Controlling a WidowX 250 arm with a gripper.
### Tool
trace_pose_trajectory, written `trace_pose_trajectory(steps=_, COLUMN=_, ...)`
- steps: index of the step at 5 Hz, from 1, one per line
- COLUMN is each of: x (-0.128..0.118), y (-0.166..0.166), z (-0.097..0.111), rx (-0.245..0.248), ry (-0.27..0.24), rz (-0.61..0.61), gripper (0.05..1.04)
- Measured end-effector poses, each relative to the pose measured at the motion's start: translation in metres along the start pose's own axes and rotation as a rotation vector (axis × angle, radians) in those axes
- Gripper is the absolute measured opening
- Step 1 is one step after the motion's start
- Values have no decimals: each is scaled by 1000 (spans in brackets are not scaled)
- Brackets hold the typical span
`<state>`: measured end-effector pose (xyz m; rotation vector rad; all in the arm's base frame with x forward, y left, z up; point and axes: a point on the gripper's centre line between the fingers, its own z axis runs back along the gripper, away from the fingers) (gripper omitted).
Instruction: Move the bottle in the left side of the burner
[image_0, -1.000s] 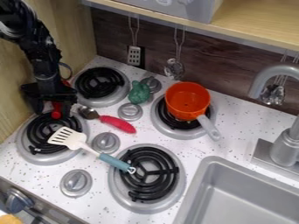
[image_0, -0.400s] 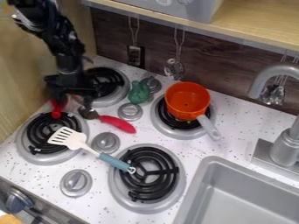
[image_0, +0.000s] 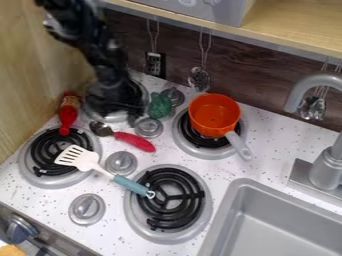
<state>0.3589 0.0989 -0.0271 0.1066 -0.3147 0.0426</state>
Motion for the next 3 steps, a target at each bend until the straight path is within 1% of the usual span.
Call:
trace_pose_trajectory(steps=1, x=0, y=-32, z=6, rx=-42, ry=56, rz=-35, gripper=999)
trace_pose_trajectory(steps=2, x=7, y=-56, z=36, rx=-56, ry=31, rz=-75, gripper=999)
trace_pose_trajectory(steps=3, x=8, y=-77, z=61, rx=-81, ry=58, rz=-91, gripper=999)
